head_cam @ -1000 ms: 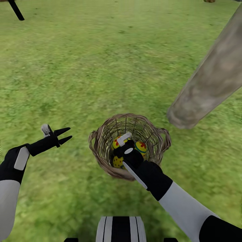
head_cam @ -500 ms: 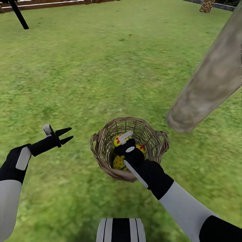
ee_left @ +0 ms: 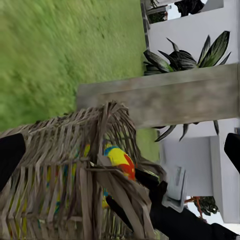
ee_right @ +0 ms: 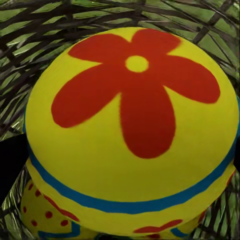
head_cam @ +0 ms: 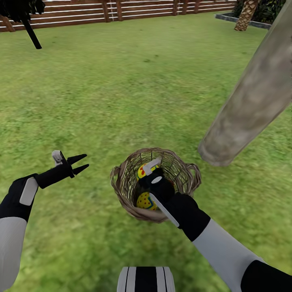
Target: Take the three Easter eggs out of the wicker basket on the lawn in the garden, then place them on the lawn next to a single tree (choose any tree) so that all three eggs are next to the same tree and none are left in the basket.
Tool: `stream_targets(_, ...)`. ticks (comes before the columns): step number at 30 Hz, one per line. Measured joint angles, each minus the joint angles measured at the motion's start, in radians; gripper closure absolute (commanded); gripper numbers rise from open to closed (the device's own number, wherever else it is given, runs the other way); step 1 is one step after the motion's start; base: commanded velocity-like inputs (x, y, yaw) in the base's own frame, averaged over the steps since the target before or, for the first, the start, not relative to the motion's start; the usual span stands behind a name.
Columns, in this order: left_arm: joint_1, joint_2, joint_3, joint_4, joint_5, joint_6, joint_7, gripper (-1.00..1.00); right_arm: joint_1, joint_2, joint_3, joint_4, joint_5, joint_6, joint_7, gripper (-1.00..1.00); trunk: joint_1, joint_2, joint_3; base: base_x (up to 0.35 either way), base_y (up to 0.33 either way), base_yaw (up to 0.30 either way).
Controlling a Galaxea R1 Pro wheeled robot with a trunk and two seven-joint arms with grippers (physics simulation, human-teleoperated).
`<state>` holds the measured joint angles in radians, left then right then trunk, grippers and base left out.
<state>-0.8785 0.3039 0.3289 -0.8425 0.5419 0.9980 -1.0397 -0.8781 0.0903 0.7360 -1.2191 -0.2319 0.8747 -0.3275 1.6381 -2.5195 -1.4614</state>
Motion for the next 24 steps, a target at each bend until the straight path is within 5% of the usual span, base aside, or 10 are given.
stream_targets(8, 0.0, 0.0, 0.0, 0.0, 0.0, 0.0, 0.0, -1.0, 0.005, -0.057, 0.0, -0.127, -0.008, 0.086, 0.003, 1.0, -0.004, 0.002, 0.031, 0.0, 0.0, 0.0)
stream_targets(24, 0.0, -0.021, -0.002, 0.011, -0.008, -0.004, 0.005, -1.0, 0.017, -0.059, -0.007, -0.192, -0.008, 0.096, 0.003, 1.0, -0.011, 0.006, 0.093, 0.0, 0.0, 0.0)
